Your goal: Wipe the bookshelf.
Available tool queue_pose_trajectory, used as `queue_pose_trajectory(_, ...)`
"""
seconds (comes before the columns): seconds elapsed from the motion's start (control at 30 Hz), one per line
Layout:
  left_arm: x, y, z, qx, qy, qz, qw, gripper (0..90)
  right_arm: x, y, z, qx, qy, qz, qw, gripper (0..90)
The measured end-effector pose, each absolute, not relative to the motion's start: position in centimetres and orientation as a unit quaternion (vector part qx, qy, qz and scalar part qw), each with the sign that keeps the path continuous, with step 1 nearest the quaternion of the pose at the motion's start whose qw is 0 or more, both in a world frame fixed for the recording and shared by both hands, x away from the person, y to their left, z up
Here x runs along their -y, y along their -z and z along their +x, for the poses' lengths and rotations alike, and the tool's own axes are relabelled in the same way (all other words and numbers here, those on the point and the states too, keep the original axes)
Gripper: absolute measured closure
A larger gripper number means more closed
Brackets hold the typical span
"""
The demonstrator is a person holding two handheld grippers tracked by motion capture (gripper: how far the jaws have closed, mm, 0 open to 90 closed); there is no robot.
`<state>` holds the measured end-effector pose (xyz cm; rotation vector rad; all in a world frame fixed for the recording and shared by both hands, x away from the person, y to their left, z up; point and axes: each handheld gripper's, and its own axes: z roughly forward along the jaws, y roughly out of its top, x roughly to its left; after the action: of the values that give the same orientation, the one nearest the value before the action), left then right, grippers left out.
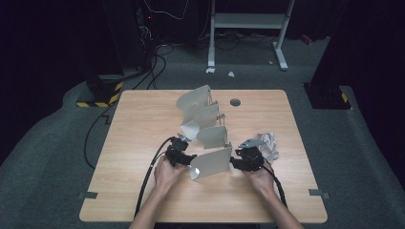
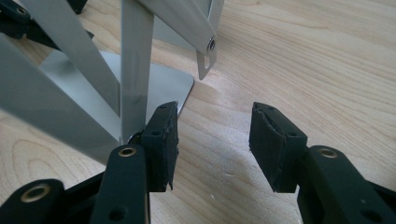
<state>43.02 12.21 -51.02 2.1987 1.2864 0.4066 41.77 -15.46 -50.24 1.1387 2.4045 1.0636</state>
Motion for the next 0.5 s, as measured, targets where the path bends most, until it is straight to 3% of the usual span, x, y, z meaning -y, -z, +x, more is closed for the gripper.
queue_pose_trajectory(0.5, -11.5, 51.2, 41.3, -0.459, -0.156, 0.825, 0.292, 31.2, 15.0, 50.3, 40.3, -0.846, -0.372, 0.360, 0.131, 55.2)
